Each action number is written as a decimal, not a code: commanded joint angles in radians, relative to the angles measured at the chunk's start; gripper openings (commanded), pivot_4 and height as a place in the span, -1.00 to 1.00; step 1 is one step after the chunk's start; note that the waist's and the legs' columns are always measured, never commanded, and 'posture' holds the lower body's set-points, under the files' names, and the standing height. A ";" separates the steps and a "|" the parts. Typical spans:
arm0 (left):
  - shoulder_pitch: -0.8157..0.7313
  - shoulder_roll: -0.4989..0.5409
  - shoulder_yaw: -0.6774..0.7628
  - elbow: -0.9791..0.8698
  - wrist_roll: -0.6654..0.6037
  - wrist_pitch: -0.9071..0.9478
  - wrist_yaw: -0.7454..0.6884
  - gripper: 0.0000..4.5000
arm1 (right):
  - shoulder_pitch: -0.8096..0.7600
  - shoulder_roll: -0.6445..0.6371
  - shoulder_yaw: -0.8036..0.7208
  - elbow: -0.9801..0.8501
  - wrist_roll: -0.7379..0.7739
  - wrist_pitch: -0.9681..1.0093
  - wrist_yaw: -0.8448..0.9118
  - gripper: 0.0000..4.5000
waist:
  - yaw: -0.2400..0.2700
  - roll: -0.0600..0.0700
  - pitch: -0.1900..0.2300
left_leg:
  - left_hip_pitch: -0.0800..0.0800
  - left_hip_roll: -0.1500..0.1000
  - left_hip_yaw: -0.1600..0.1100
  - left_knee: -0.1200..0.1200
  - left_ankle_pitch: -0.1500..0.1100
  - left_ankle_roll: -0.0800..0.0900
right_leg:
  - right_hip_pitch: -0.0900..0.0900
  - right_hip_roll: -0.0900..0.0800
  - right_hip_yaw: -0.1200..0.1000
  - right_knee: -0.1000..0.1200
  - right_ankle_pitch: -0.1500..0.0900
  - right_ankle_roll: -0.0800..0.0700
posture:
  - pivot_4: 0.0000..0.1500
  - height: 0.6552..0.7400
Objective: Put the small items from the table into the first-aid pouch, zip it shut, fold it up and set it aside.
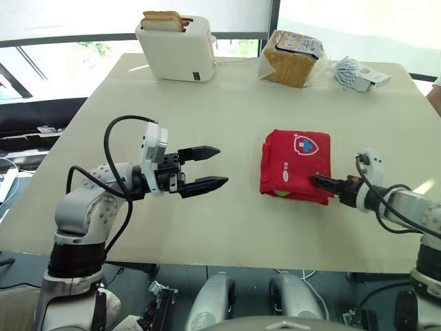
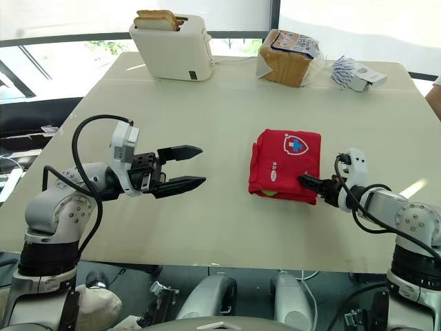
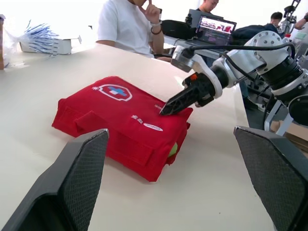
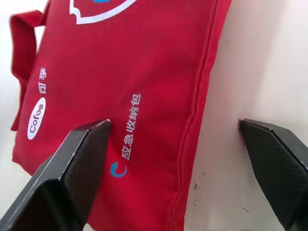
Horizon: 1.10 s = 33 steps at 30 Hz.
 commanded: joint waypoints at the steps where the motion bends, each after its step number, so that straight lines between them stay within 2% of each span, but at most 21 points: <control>1: 0.016 -0.009 0.013 -0.053 -0.017 -0.023 0.022 1.00 | -0.010 0.014 0.018 0.037 -0.004 -0.006 0.035 0.77 | -0.002 0.000 0.000 | 0.000 0.000 0.000 0.000 0.000 0.000 | 0.000 0.000 0.000 0.000 0.000 0.000 | 1.00 1.00; 2: 0.023 -0.013 0.013 -0.056 -0.016 -0.027 0.026 1.00 | -0.014 0.019 0.014 0.039 0.001 -0.008 0.042 0.65 | -0.003 0.000 0.000 | 0.001 0.000 0.000 0.000 0.000 0.000 | 0.000 0.000 0.000 0.000 0.000 0.000 | 1.00 1.00; 10: 0.023 -0.045 -0.014 -0.074 -0.022 -0.033 0.054 1.00 | -0.010 0.026 -0.041 0.033 0.021 -0.011 0.068 -0.97 | -0.001 0.000 0.000 | 0.001 0.001 0.000 0.000 0.000 0.000 | 0.000 0.001 0.000 0.000 0.000 0.000 | 1.00 1.00; 15: 0.012 -0.071 -0.034 -0.060 -0.024 -0.031 0.079 1.00 | 0.078 0.098 -0.216 -0.095 0.111 -0.068 -0.021 -0.97 | 0.009 0.000 0.000 | 0.000 0.000 0.000 0.000 0.000 0.000 | 0.000 0.000 0.000 0.000 0.000 0.000 | 1.00 1.00; 20: -0.037 -0.137 -0.078 -0.055 -0.012 -0.030 0.138 1.00 | 0.150 0.205 -0.418 -0.231 0.177 -0.286 -0.211 -0.97 | 0.023 0.001 0.001 | -0.002 -0.001 -0.001 0.000 0.000 0.000 | 0.000 -0.001 -0.001 -0.001 0.000 0.000 | 1.00 1.00; 23: -0.062 -0.183 -0.095 -0.067 -0.026 -0.017 0.178 1.00 | 0.148 0.240 -0.456 -0.247 0.158 -0.408 -0.307 -0.97 | 0.022 0.001 0.001 | -0.001 -0.001 0.000 0.001 -0.001 0.001 | 0.000 -0.001 0.000 0.000 0.000 0.001 | 1.00 1.00; 27: -0.116 -0.231 -0.129 -0.034 -0.002 -0.028 0.211 1.00 | 0.054 0.250 -0.451 -0.139 0.052 -0.611 -0.387 -0.97 | 0.000 0.002 0.001 | 0.000 -0.001 0.001 0.000 0.000 0.001 | 0.000 0.001 0.001 0.001 0.000 0.000 | 1.00 1.00; 33: -0.177 -0.257 -0.144 0.025 0.023 -0.043 0.222 1.00 | -0.157 0.253 -0.452 0.165 -0.074 -0.913 -0.421 -0.97 | -0.008 0.006 0.002 | 0.002 0.000 0.005 -0.001 0.001 -0.001 | -0.001 0.007 0.003 0.002 0.000 0.000 | 1.00 1.00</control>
